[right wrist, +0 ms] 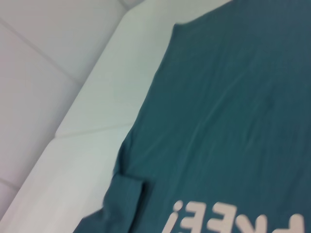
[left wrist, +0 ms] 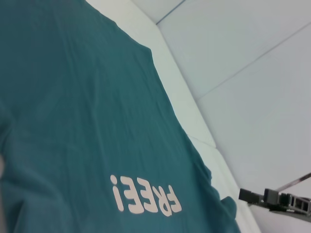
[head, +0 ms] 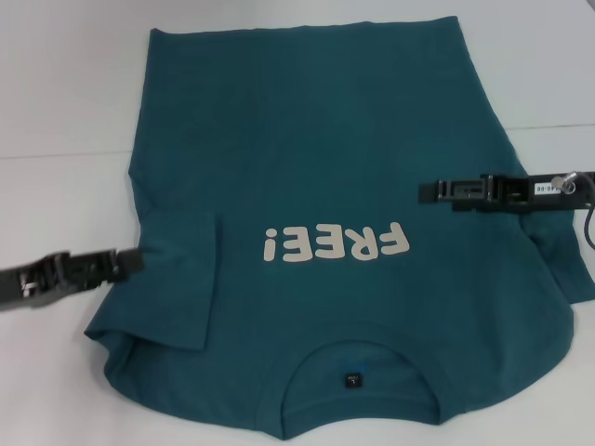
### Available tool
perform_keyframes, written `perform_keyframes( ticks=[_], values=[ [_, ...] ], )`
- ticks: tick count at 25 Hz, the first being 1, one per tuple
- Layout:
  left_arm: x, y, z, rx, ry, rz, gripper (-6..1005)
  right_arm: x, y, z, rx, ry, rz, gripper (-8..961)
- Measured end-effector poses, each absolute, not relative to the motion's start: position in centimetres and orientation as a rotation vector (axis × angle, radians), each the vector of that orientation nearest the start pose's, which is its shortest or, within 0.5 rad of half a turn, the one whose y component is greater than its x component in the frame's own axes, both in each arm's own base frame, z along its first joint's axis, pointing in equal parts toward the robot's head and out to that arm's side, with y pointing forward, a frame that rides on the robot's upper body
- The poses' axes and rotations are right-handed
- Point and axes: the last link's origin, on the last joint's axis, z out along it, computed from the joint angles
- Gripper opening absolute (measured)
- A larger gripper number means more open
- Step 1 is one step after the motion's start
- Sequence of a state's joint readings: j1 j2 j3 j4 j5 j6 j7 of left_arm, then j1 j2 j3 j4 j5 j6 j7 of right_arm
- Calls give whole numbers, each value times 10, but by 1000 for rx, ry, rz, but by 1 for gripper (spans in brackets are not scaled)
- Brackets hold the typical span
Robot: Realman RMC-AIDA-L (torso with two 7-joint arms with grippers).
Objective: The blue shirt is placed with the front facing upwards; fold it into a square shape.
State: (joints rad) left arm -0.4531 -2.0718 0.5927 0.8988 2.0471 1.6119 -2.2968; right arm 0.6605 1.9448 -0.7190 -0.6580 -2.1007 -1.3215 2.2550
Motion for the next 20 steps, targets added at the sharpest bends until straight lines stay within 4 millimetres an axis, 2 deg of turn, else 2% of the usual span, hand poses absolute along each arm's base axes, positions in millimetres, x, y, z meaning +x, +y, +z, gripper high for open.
perform_keyframes(
  ticks=[4,9,14,20],
  values=[
    [-296,308,48,-2222,-1799,-836,456,262,394,49,-2342,1547,521,919],
    [-298,297,40,-2230,-1853,-860,455,267,392,53,-2348,1564,445,919],
    [-294,295,35,-2249,-1878,-886,456,285,387,73,-2243,1668,430,918],
    [-287,299,36,-2256,-1884,-912,456,317,373,107,-2064,1772,415,918]
  ],
)
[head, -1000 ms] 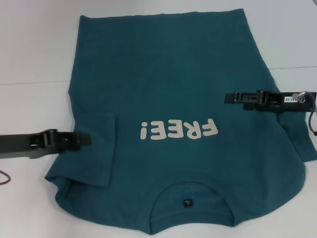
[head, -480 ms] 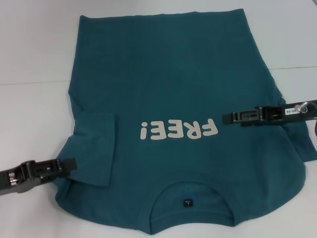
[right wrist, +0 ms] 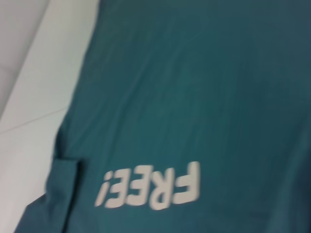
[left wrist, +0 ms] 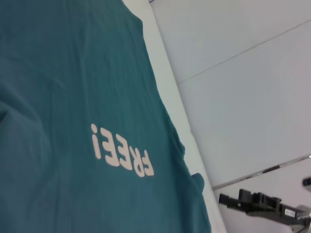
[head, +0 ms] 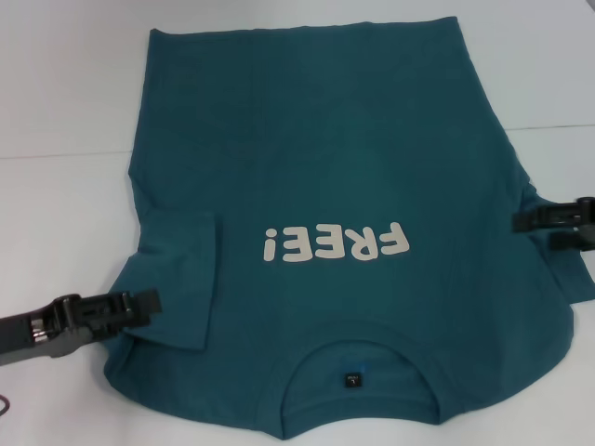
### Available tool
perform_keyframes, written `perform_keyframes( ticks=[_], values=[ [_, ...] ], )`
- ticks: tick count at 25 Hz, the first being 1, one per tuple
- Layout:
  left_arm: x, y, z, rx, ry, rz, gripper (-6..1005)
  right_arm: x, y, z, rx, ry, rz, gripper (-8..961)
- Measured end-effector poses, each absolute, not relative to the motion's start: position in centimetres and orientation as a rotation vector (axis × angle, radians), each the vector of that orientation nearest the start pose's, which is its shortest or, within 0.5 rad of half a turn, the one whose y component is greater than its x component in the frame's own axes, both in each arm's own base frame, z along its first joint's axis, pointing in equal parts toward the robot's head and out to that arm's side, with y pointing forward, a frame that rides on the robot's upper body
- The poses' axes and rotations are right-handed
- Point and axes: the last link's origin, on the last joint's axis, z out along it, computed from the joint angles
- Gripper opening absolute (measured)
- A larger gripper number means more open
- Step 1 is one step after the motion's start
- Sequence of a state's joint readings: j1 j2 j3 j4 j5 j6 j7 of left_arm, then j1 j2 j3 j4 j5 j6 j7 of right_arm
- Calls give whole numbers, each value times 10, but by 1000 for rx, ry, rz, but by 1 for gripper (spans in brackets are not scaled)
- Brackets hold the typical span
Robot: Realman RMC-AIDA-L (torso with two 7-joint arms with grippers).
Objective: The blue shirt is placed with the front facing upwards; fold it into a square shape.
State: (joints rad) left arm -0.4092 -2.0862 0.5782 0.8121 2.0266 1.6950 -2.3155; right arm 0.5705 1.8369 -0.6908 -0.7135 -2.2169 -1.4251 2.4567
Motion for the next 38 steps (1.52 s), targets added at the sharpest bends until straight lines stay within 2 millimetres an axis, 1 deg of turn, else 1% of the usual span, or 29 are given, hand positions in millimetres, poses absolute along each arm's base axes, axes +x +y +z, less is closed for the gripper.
perform_keyframes(
  ticks=[3,6,9,14,17,21,27,32,38],
  values=[
    [-285,301,36,-2259,-1877,-928,456,327,368,118,-1989,1803,416,917],
    [-283,303,36,-2265,-1871,-935,456,332,369,124,-1937,1816,407,917],
    [-282,303,36,-2265,-1870,-936,455,335,374,127,-1899,1794,393,917],
    [-284,303,35,-2255,-1880,-937,455,337,384,126,-1863,1757,369,916],
    [-285,303,35,-2250,-1881,-937,455,342,388,124,-1815,1753,303,916],
    [-285,304,35,-2247,-1880,-937,455,345,393,120,-1774,1733,277,915],
    [-285,304,35,-2246,-1879,-938,456,344,401,110,-1756,1713,277,915],
    [-285,305,35,-2239,-1878,-936,456,345,408,92,-1747,1729,263,914],
    [-287,304,35,-2230,-1876,-934,455,338,417,83,-1755,1693,251,913]
  ],
)
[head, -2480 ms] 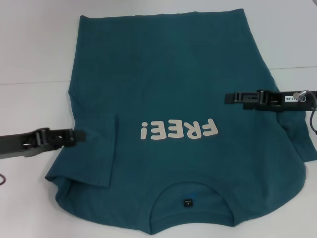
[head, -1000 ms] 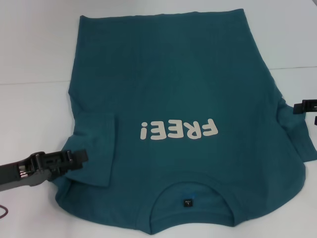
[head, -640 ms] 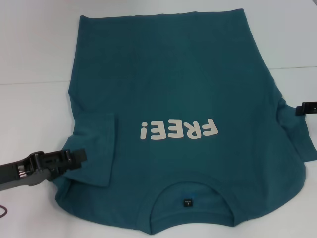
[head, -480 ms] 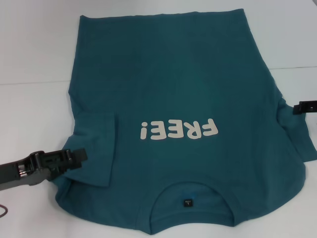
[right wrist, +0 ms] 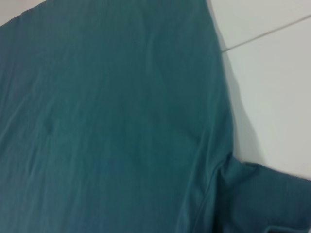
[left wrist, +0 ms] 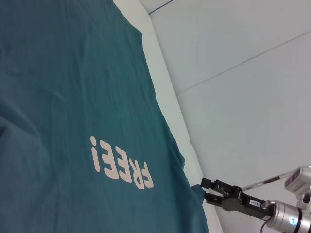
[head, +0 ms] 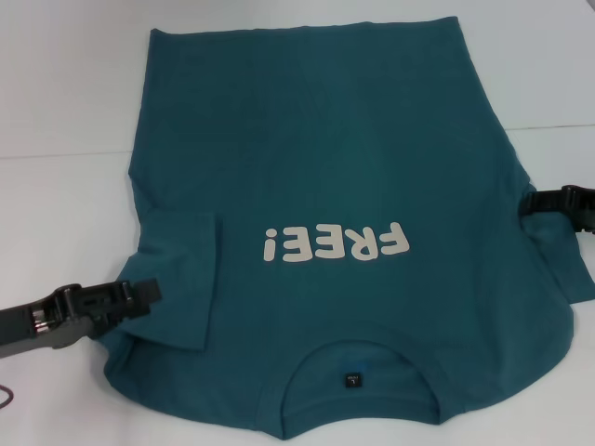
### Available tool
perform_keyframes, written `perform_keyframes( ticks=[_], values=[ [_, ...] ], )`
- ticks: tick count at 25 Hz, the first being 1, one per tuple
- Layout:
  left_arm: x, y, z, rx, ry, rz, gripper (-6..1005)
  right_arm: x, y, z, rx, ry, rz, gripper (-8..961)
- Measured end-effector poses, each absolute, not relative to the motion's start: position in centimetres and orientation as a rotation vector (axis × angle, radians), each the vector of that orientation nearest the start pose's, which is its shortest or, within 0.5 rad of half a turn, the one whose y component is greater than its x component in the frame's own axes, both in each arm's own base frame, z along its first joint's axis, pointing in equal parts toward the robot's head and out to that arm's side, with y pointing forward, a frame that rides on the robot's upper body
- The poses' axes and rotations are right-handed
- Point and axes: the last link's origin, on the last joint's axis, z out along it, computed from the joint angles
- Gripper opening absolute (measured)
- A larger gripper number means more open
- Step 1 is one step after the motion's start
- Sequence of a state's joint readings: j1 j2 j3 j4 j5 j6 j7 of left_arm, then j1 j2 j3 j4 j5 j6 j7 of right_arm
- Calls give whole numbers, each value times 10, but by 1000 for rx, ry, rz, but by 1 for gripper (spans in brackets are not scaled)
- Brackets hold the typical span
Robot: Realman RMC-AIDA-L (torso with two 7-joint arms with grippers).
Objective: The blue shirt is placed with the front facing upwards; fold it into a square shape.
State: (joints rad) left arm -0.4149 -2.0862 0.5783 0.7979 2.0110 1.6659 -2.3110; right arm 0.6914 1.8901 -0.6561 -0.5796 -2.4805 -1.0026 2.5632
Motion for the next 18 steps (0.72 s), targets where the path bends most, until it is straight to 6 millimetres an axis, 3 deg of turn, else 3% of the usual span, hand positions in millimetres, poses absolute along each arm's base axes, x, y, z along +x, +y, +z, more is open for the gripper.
perform_keyframes(
  ticks=[7,13,18],
  values=[
    [-291,304,32,-2211,-1892,-935,455,332,422,73,-1774,1700,239,913],
    [-291,304,32,-2212,-1892,-933,456,329,424,81,-1749,1718,318,912],
    [-291,304,32,-2208,-1895,-933,455,331,424,83,-1739,1721,316,756]
  ],
)
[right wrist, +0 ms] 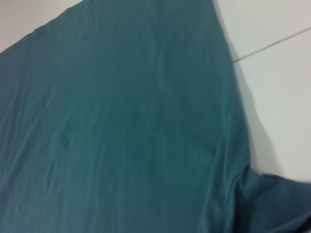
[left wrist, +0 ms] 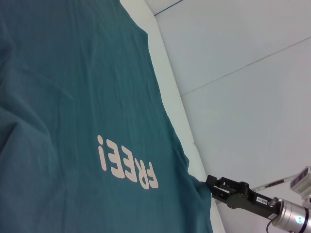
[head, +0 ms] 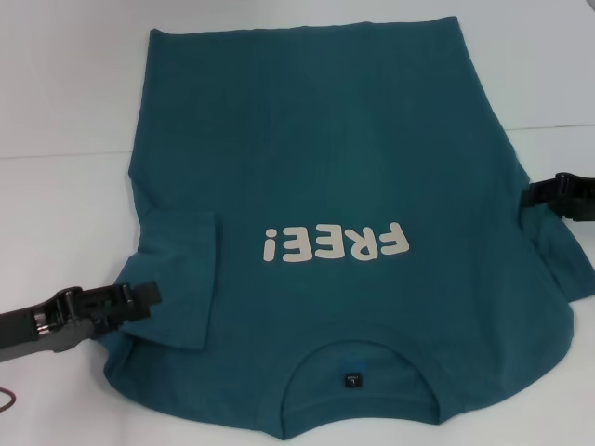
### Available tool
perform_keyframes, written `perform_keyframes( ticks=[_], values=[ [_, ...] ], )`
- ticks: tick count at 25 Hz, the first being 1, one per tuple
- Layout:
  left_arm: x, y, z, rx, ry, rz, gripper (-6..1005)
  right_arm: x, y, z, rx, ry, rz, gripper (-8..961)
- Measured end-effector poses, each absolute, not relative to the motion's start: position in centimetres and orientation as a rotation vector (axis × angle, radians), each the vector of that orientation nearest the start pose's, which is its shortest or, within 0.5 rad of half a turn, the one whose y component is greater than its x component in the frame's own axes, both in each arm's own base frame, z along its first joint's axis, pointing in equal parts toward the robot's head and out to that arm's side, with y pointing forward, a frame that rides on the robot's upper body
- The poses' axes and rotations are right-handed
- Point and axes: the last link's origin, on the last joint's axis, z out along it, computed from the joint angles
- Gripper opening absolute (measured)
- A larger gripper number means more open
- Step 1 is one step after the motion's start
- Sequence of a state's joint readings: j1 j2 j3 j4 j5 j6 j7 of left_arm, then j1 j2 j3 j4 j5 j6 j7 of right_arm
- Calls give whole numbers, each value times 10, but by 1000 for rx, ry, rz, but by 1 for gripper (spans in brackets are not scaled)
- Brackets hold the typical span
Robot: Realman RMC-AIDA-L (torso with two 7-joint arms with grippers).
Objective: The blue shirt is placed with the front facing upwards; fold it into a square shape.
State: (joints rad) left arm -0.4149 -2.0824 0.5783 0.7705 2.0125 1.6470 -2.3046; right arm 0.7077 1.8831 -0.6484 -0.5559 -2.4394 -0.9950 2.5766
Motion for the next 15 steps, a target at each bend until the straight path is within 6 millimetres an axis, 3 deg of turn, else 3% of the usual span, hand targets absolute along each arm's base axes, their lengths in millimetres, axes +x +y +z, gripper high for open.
perform_keyframes(
  ticks=[1,3,9,15],
  values=[
    [-291,304,31,-2209,-1895,-933,455,331,423,83,-1739,1721,315,725],
    [-291,304,31,-2211,-1894,-932,455,331,423,83,-1738,1720,312,506],
    [-291,304,31,-2210,-1893,-931,456,335,421,84,-1727,1723,303,263],
    [-291,304,31,-2208,-1894,-932,456,339,419,86,-1717,1728,298,138]
  ],
)
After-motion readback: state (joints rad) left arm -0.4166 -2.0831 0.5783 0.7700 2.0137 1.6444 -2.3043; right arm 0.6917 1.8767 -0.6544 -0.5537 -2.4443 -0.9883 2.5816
